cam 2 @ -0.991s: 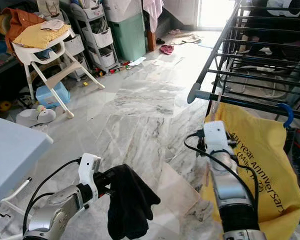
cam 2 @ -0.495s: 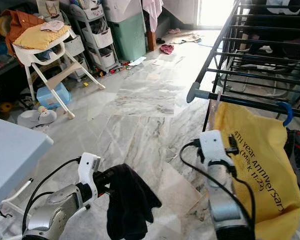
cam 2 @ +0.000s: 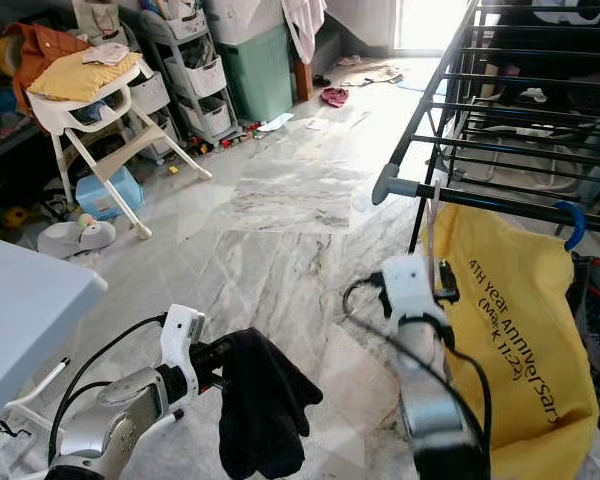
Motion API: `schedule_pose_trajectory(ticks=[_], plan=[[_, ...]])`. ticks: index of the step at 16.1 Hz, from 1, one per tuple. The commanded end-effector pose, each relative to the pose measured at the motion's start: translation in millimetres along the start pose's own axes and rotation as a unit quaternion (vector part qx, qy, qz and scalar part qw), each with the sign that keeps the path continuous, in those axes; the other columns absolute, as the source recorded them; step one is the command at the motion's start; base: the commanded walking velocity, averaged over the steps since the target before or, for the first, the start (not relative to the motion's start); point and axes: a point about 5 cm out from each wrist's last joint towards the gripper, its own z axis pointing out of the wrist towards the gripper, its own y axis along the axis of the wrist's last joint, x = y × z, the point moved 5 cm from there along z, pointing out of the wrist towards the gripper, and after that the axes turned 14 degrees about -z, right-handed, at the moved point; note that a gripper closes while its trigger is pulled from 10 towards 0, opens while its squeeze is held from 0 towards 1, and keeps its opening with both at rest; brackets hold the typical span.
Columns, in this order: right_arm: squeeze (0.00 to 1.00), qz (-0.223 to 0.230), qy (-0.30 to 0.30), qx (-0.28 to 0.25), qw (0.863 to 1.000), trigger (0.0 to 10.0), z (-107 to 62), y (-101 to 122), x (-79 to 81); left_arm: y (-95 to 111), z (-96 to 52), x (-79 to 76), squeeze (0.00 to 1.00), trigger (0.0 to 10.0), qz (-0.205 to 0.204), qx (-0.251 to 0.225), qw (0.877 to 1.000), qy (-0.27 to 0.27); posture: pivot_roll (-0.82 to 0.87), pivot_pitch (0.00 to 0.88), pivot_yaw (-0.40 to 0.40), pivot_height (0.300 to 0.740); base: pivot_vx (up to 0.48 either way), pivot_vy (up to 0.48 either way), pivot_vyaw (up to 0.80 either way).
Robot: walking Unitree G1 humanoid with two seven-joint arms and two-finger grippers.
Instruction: Hang hanger
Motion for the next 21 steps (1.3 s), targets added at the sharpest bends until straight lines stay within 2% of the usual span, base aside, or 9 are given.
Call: schedule_pose_trajectory(ticks=[1,2,3,4,9,17,21], plan=[[0.0,0.018,-0.002,0.01,1.0,10.0,6.4,0,0.9,5,-2.0,2.5,0.0,10.0,0.014,-0.002,1.0,0.002,-0.15,0.0,0.176,0.74,0.0,0.0,0.0],[0.0,0.035,-0.003,0.027,0.999,1.1,13.9,-3,-0.2,5,-1.3,2.4,0.0,10.0,0.014,-0.002,1.0,0.001,-0.15,0.0,0.174,0.74,0.0,0.0,0.0],[0.0,0.038,-0.005,0.031,0.999,0.0,16.8,-3,-0.9,5,-1.0,2.5,0.0,10.0,0.014,-0.002,1.0,0.001,-0.15,0.0,0.174,0.74,0.0,0.0,0.0],[0.0,0.043,0.0,0.037,0.998,0.0,25.1,0,1.1,5,-0.6,2.8,0.0,10.0,0.014,-0.002,1.0,0.002,-0.15,0.0,0.172,0.74,0.0,0.0,0.0],[0.0,0.067,0.026,0.053,0.996,0.0,35.3,2,12.2,6,-1.4,3.5,0.0,10.0,0.013,-0.004,1.0,0.003,-0.14,0.0,0.166,0.74,0.0,0.0,0.0],[0.0,0.079,0.04,0.065,0.994,0.0,44.9,-2,-1.7,5,0.6,2.6,0.0,10.0,0.014,-0.002,1.0,0.002,-0.15,0.0,0.161,0.74,0.0,0.0,0.0],[0.0,0.083,0.056,0.083,0.991,0.0,43.9,-10,2.6,4,2.0,1.8,0.0,10.0,0.013,-0.002,1.0,0.0,-0.15,0.0,0.155,0.74,0.0,0.0,0.0]])
